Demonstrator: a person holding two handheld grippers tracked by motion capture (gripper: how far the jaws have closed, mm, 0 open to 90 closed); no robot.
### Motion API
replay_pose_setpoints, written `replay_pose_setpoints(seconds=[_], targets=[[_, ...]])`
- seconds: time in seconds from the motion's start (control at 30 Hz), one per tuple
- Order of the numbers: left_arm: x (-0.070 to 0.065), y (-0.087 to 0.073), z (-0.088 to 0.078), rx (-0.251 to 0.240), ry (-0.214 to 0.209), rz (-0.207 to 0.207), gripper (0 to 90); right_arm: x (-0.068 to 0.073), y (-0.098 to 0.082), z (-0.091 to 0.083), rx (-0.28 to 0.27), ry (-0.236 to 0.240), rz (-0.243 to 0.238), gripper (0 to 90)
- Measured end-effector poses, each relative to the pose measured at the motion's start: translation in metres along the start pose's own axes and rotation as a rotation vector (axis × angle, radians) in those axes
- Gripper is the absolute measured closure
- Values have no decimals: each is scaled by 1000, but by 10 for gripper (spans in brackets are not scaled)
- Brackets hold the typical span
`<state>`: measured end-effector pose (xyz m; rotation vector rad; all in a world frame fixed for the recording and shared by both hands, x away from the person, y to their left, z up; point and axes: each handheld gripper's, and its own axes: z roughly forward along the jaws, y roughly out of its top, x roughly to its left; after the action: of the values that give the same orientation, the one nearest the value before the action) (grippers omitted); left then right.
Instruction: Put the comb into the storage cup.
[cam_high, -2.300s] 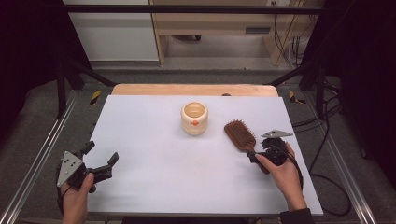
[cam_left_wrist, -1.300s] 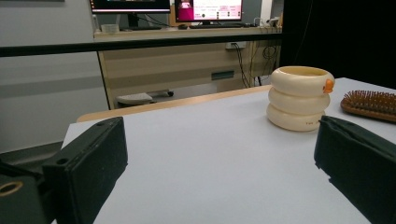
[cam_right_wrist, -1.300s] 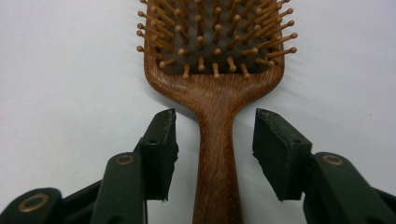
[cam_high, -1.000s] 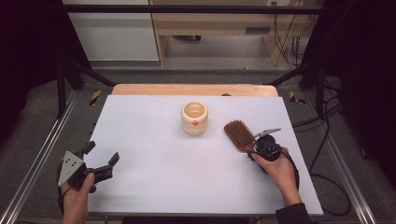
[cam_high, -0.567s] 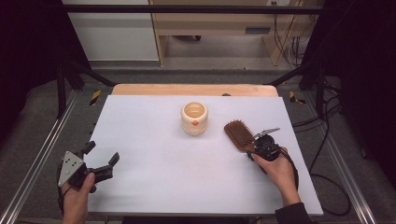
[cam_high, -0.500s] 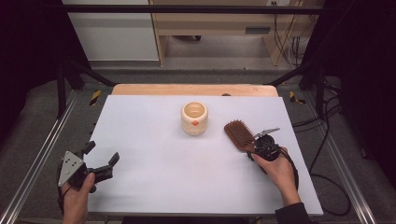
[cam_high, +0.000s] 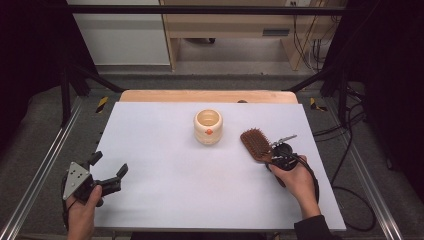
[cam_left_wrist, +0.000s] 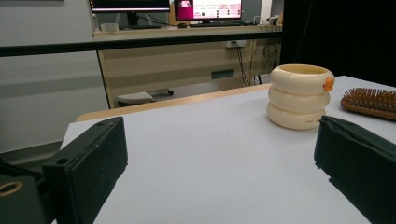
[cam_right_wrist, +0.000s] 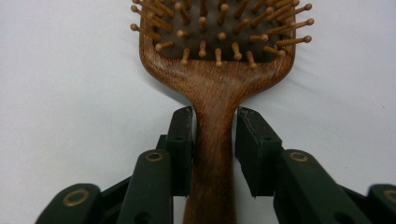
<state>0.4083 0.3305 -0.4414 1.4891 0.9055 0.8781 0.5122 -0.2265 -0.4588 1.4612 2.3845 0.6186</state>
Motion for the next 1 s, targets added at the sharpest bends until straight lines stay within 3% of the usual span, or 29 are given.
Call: replay_pose_setpoints(seconds=[0.47,0.87,1.0], targets=[[-1,0,1,3,-2,2,30,-2,4,1,35,20,6,726],[-1,1,1,-2,-3,7,30,-2,-5,-7,-59,31,21,727],[-1,1,1,-2,-8,10,30,3,-6,-17,-124,34,5,727]])
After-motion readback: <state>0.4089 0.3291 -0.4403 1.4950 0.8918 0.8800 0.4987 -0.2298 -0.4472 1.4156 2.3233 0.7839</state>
